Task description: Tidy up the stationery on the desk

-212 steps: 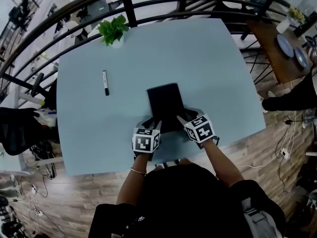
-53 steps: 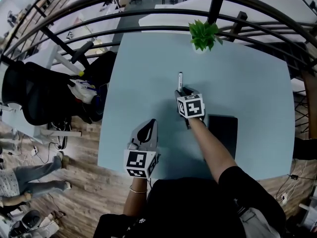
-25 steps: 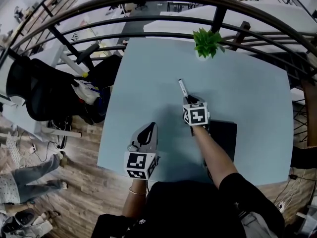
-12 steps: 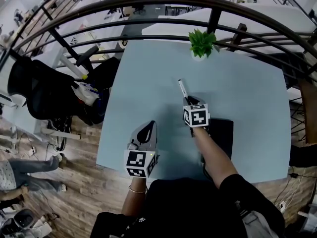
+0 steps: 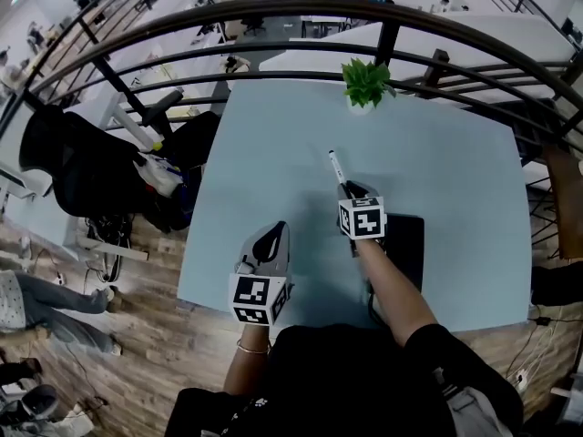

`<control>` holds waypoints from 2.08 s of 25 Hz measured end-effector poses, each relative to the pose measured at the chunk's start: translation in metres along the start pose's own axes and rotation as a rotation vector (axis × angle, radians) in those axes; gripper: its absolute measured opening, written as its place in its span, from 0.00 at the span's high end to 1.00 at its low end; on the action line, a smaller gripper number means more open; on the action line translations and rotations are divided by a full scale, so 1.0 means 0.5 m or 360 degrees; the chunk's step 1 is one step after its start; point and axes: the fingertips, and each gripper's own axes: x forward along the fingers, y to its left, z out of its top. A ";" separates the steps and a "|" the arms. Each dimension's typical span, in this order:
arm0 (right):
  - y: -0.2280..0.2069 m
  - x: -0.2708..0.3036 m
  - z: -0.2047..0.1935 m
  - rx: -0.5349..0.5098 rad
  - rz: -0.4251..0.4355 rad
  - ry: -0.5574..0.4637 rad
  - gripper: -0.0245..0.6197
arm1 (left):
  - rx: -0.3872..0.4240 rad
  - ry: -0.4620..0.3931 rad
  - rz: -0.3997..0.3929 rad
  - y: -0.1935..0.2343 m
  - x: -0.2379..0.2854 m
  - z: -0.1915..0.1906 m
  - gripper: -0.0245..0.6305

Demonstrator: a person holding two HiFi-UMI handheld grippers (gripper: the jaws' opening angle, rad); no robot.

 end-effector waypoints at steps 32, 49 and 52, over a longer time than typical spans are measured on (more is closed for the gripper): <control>-0.112 -0.176 -0.060 0.0133 -0.0012 -0.0118 0.86 | 0.0028 0.0012 -0.0083 -0.183 0.017 -0.010 0.97; -0.191 -0.273 -0.114 0.0245 -0.0040 -0.0148 0.86 | 0.0025 0.0049 -0.0184 -0.304 0.046 -0.022 0.97; -0.204 -0.285 -0.121 0.0258 -0.0050 -0.0155 0.86 | 0.0030 0.0057 -0.0198 -0.319 0.052 -0.027 0.97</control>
